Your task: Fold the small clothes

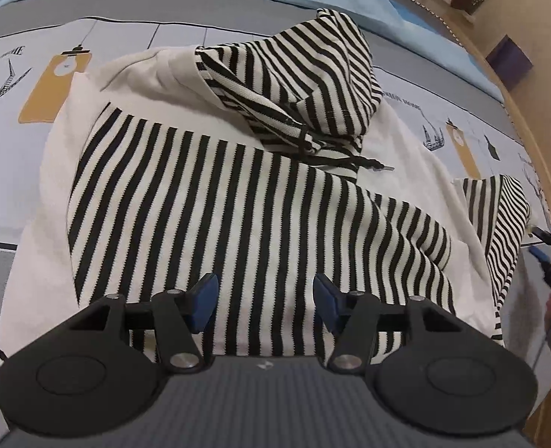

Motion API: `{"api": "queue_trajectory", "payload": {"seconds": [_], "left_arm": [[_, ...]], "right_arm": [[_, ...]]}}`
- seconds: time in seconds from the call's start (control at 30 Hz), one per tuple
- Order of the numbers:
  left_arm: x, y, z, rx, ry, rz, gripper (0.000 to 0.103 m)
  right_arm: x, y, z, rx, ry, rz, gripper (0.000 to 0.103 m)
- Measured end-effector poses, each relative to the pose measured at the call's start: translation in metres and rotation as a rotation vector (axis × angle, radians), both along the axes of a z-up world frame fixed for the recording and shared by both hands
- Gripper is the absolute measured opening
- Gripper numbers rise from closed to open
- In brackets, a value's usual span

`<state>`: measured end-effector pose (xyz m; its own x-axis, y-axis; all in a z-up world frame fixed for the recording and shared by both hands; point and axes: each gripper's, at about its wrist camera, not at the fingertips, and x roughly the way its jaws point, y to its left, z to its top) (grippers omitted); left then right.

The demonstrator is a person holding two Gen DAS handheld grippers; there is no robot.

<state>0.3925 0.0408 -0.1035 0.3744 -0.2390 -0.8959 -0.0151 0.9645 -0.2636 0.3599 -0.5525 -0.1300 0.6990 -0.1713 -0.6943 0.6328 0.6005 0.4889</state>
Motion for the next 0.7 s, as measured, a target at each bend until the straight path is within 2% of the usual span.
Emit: {"api": "queue_trajectory", "payload": {"seconds": [0.07, 0.17, 0.3, 0.33, 0.37, 0.43, 0.53, 0.7], "left_arm": [[-0.001, -0.001, -0.001, -0.005, 0.003, -0.008, 0.061], [-0.001, 0.0, -0.004, -0.004, 0.012, -0.005, 0.061], [0.0, 0.003, -0.004, -0.011, 0.015, 0.004, 0.061], [0.0, 0.003, -0.004, -0.014, 0.014, 0.005, 0.061], [0.001, 0.004, -0.003, -0.018, 0.012, 0.005, 0.061], [0.002, 0.005, -0.002, -0.024, 0.01, 0.011, 0.061], [0.004, 0.01, 0.002, -0.04, 0.004, 0.029, 0.061], [0.004, 0.018, 0.015, -0.076, -0.021, 0.059, 0.061]], "right_arm": [[0.009, -0.005, -0.015, 0.023, -0.003, -0.007, 0.042], [0.019, -0.012, -0.036, 0.055, -0.018, -0.01, 0.042], [0.021, -0.007, -0.044, 0.043, -0.073, 0.0, 0.041], [0.025, -0.008, -0.044, 0.041, -0.076, 0.008, 0.039], [0.028, -0.009, -0.044, 0.044, -0.08, 0.016, 0.022], [0.028, -0.011, -0.044, 0.095, -0.095, 0.037, 0.002], [0.015, -0.011, -0.026, 0.119, -0.129, 0.0, 0.001], [-0.023, 0.002, 0.046, 0.104, -0.219, -0.082, 0.001]]}}
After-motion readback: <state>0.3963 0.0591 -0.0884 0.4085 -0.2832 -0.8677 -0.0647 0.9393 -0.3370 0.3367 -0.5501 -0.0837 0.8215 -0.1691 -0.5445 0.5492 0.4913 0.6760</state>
